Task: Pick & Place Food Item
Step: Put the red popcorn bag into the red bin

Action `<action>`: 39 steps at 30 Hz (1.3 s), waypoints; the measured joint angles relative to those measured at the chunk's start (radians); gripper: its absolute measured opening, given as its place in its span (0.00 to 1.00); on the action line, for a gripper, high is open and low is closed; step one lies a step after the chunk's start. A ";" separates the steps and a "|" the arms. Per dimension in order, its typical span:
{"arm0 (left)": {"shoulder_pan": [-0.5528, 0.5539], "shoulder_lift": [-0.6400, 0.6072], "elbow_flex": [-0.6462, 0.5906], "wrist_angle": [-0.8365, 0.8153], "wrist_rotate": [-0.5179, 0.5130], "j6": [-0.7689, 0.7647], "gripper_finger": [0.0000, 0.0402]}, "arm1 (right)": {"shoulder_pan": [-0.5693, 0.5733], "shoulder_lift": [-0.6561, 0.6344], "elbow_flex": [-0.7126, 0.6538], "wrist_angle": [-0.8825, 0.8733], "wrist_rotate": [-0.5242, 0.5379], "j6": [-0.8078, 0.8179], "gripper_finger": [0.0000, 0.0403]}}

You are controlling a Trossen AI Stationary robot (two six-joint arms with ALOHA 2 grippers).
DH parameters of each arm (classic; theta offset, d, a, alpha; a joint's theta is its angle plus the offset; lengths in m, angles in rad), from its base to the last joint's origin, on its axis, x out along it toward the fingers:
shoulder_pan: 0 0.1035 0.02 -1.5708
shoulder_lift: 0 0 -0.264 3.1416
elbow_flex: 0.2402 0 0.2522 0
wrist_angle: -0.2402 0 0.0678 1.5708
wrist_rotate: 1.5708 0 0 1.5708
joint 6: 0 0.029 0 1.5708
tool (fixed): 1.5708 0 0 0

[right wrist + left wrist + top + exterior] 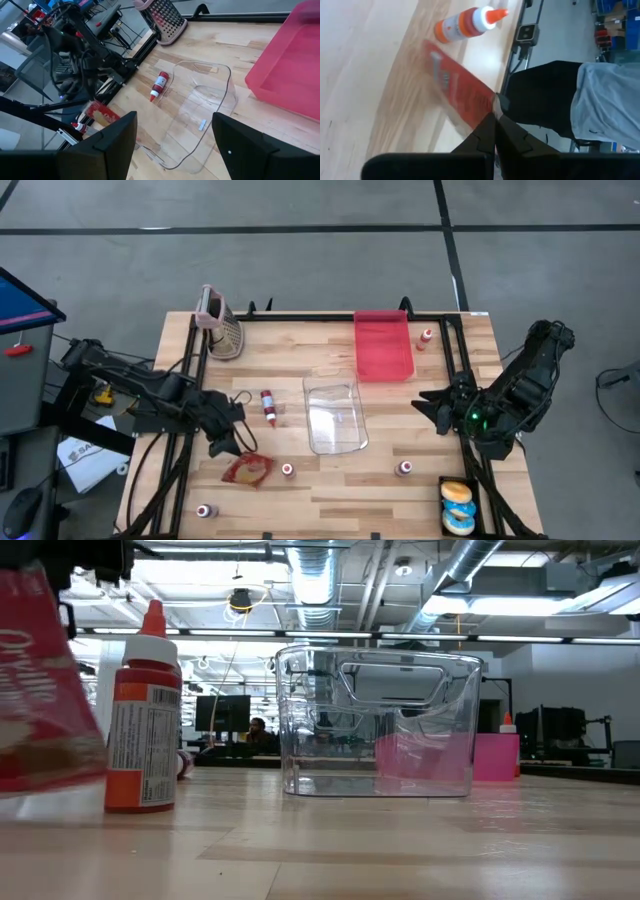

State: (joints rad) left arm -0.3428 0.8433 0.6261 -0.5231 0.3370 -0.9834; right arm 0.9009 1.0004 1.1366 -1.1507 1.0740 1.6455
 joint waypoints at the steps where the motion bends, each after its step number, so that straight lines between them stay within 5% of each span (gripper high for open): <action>1: 0.000 0.000 0.016 -0.016 0.000 0.008 0.00 | 0.000 0.000 0.000 0.000 0.000 0.000 0.62; 15: 0.001 0.002 0.287 -0.293 -0.063 0.116 0.00 | -0.004 0.002 0.000 0.045 -0.002 -0.009 0.62; 22: 0.007 0.090 0.470 -0.387 -0.123 0.232 0.00 | -0.094 -0.002 0.000 0.278 -0.041 -0.322 0.62; 31: 0.068 0.300 0.768 -0.449 -0.128 0.445 0.00 | -0.364 -0.006 0.000 0.706 -0.462 -0.890 0.62; 39: 0.101 0.444 1.019 -0.448 -0.128 0.595 0.00 | -0.538 0.010 0.001 0.819 -0.815 -1.226 0.62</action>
State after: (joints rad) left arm -0.2414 1.2869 1.6452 -0.9712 0.2095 -0.3879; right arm 0.3627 1.0104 1.1374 -0.3314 0.2588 0.4191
